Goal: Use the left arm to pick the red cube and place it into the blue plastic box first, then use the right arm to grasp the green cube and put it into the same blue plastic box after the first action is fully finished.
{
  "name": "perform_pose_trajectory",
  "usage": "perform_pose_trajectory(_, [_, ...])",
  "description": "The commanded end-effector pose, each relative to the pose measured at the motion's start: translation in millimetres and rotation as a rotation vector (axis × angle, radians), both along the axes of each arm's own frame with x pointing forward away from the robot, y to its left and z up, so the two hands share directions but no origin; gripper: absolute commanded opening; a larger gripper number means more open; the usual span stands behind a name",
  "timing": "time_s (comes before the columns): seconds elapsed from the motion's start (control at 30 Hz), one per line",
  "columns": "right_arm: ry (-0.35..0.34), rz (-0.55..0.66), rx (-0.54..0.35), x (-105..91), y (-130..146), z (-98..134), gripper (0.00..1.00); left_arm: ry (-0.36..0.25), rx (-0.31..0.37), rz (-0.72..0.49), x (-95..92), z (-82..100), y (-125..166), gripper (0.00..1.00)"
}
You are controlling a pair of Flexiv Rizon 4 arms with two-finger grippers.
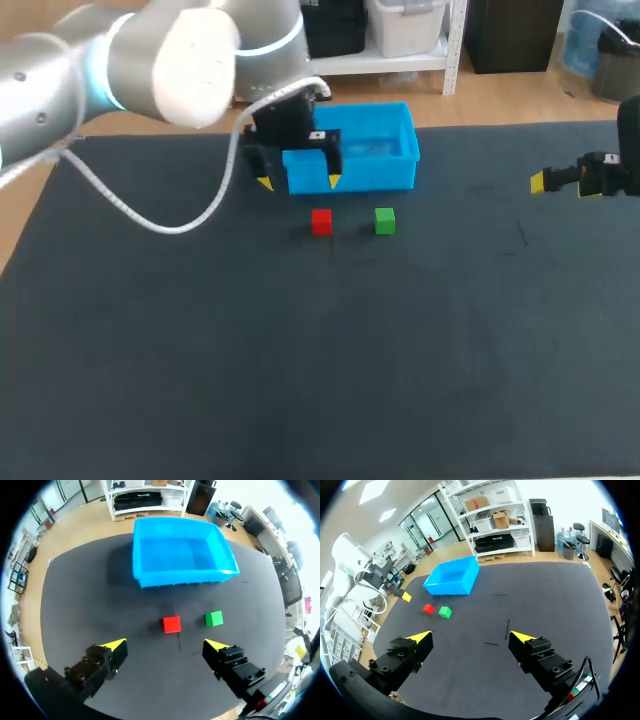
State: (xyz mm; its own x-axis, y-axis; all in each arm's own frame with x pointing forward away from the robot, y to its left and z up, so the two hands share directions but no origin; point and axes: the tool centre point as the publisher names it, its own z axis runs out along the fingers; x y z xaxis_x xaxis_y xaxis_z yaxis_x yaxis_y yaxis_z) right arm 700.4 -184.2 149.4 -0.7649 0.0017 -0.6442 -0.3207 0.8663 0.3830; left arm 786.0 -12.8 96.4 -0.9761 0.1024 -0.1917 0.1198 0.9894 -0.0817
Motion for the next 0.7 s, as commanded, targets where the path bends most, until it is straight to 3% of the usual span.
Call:
perform_pose_trajectory(0.03, [0.001, 0.001, -0.001, 0.0, -0.3, 0.2, 1.00, 0.012, 0.036, 0.012, 8.9, -6.0, -12.0, 1.00])
perform_pose_trajectory(0.7, [0.001, 0.001, -0.001, 0.0, -0.3, 0.2, 1.00, 0.044, 0.039, 0.055, 17.3, -36.0, -15.7, 1.00])
